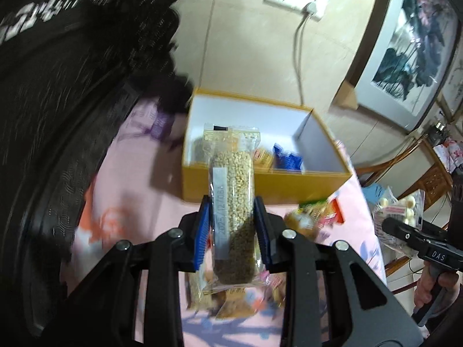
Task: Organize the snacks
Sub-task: 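Carry both snacks over the yellow box and open both tools to drop them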
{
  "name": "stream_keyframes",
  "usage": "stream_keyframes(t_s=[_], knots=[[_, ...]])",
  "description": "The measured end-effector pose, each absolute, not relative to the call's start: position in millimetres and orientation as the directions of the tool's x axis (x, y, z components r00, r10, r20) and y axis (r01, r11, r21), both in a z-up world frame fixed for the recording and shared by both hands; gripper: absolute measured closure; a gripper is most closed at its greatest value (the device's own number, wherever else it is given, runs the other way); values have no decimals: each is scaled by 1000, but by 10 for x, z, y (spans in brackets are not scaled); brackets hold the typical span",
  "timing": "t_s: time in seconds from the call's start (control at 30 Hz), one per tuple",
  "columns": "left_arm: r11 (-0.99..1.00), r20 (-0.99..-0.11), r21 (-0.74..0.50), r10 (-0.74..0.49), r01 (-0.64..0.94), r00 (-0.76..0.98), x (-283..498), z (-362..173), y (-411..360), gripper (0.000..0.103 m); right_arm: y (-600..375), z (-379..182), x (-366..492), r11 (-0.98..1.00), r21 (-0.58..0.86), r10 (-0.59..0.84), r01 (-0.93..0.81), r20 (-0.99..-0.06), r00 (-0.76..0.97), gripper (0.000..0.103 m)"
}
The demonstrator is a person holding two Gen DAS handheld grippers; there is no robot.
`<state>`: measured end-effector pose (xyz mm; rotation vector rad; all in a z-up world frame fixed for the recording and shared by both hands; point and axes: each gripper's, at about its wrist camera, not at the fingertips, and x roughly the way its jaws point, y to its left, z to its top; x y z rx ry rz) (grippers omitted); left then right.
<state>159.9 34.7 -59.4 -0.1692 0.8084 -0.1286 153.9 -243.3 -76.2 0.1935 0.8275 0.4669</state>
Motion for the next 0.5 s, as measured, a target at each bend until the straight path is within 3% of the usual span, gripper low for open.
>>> stream_keyframes(t_s=[0.5], knots=[[973, -580, -158, -228, 166, 782, 2696, 74, 18, 72, -2161, 30, 2644, 893, 215, 447, -396, -525, 724, 51]])
